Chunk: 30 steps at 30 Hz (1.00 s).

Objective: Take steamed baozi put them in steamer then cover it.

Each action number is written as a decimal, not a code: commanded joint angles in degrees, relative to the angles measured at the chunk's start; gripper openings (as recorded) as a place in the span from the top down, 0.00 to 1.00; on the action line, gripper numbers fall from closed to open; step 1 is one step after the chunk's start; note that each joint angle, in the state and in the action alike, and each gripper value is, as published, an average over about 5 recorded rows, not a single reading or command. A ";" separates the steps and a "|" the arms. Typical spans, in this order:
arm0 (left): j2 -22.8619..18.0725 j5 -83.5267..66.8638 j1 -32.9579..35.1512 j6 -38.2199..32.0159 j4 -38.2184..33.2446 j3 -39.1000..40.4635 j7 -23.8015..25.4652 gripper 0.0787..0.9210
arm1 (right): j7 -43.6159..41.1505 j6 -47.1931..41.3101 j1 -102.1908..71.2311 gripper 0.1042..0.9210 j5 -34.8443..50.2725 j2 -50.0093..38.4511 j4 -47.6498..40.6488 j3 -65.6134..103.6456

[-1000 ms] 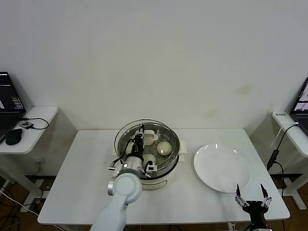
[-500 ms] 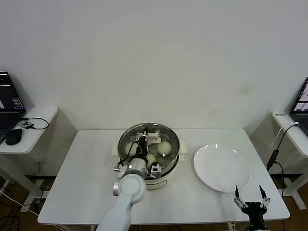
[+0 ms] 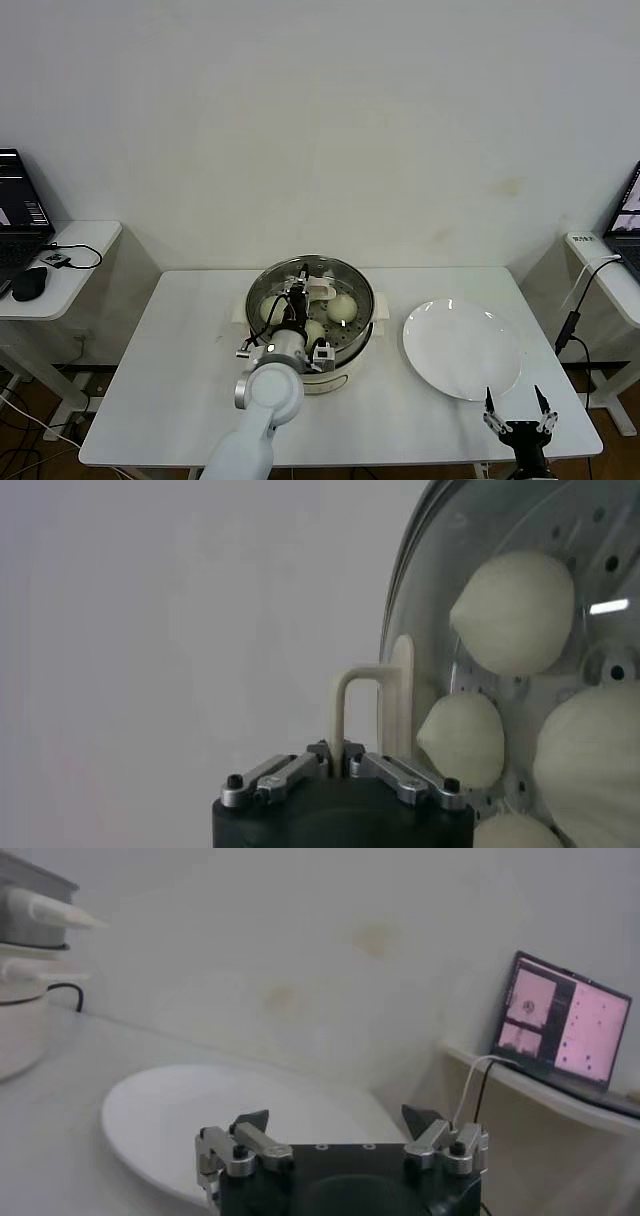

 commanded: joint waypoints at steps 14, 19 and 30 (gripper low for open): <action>16.47 -25.21 26.48 -6.11 -26.35 -6.99 -10.03 0.26 | -0.27 -0.10 -0.14 0.12 -0.45 0.09 -0.04 -0.85; 19.95 -51.88 36.69 -14.41 -27.76 -13.14 -19.82 0.14 | -0.42 -0.23 -0.64 0.12 -0.52 0.05 0.46 -1.62; 18.06 -102.20 44.16 -29.86 -15.55 -24.63 -29.85 0.12 | -0.88 -0.92 -3.52 0.12 -1.08 -0.74 2.97 -6.63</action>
